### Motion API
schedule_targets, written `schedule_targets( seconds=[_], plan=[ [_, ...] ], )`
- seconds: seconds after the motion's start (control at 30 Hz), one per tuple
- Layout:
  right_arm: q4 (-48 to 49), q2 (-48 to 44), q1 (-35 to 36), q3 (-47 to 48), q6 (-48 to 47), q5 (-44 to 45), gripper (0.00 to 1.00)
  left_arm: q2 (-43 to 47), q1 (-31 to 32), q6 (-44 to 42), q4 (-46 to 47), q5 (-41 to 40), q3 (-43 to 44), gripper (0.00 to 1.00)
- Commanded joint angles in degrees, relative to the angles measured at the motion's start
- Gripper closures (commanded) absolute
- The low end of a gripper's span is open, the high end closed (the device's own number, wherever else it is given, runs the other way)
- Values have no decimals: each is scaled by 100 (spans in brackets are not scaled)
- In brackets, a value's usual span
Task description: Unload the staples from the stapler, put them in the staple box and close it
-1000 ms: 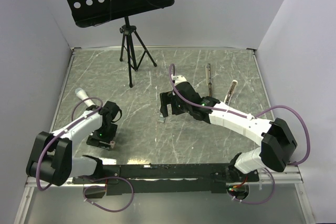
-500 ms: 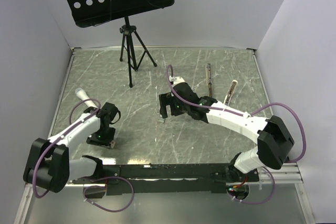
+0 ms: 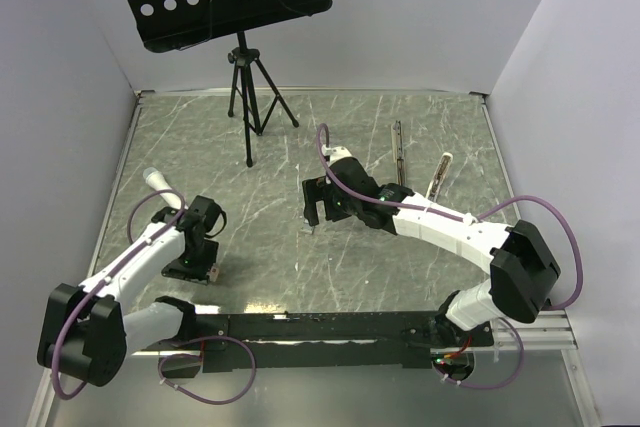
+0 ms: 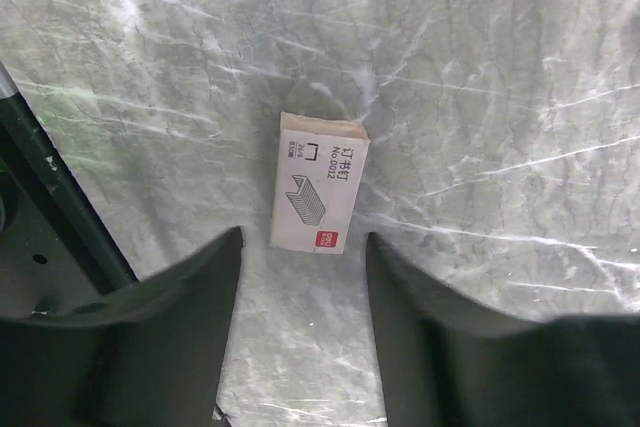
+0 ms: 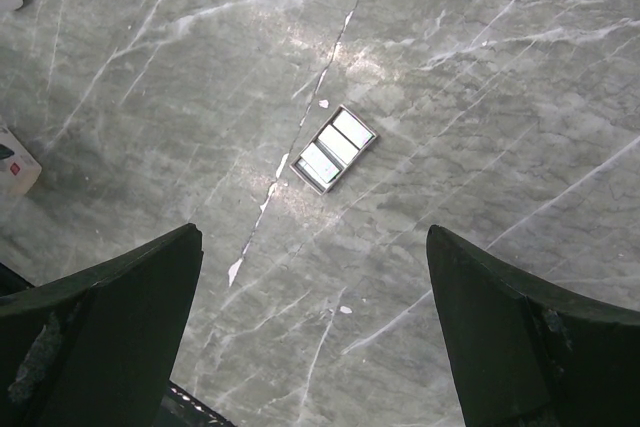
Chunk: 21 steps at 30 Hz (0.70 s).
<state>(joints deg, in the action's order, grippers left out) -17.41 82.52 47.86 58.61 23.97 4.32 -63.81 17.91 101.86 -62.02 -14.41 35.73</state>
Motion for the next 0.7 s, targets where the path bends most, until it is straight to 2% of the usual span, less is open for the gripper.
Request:
schedule_targets(
  seconds=[0.0,0.17,0.53,0.67],
  plan=[
    [150,-17,22,221,-24,-62,0,62,-7,176,-188,9,49,39],
    [168,-26,22,204,-24,-80,0,-96,-7,9,145,-26,-101,32],
    [150,-87,22,186,-50,-80,0,-395,-7,114,147,0,-109,48],
    [159,-96,22,177,-50,-106,0,-255,-7,176,24,-96,-162,48]
  ],
)
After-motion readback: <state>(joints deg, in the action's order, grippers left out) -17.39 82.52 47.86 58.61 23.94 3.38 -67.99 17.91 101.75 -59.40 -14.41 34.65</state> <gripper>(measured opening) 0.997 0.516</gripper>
